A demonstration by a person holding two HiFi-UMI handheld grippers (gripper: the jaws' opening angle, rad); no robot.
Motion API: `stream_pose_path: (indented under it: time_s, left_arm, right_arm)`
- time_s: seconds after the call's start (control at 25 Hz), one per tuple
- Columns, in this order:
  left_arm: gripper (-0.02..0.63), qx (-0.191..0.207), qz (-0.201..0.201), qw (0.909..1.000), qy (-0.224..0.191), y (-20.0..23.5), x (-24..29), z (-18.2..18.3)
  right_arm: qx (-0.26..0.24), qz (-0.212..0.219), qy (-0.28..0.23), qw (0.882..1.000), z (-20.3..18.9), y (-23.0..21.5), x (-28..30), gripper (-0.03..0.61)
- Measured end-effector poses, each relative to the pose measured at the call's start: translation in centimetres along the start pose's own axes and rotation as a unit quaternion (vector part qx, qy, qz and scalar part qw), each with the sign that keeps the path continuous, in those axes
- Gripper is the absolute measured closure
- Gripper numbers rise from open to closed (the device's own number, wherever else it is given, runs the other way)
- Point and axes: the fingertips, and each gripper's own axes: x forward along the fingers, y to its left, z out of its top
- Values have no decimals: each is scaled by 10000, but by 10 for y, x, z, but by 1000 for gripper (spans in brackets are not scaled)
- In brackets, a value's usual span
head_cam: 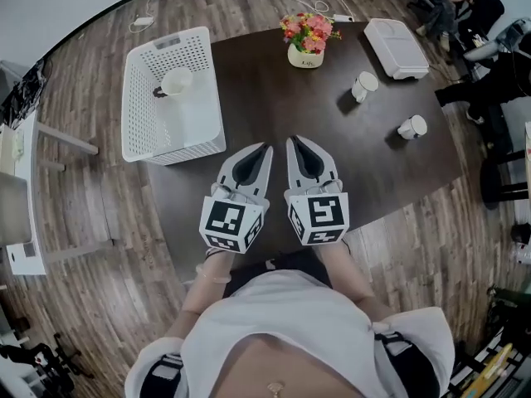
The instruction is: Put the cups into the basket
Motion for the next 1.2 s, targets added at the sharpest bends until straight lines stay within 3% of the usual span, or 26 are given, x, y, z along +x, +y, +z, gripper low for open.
stream_pose_path:
  time_s: [0.24,0.44,0.72,0.92,1.2]
  left_arm:
    - [603,-39,-475,9987,195,-37,27,-15]
    - [603,-119,-785,9964,300,-84,72,-20]
    - [603,-56,-1306,9910,295,-162,146,-21]
    - [603,-32,-1485,9884,310,-204,194,-23]
    - [603,-61,-1721,9836,530,-236,256,-45]
  right_arm:
    - [-469,-644,-187,9966,9,-61,-33,568]
    - [-581,-914,-279,9937,24,-127,-65,568]
    - [-592,-1473,-139,9872,10,-236,-105,568]
    - [-650,-1524,87,9861,-4,-307,-114,568]
    - [-1056,-1171,782,9844,-28,-382,-106,556]
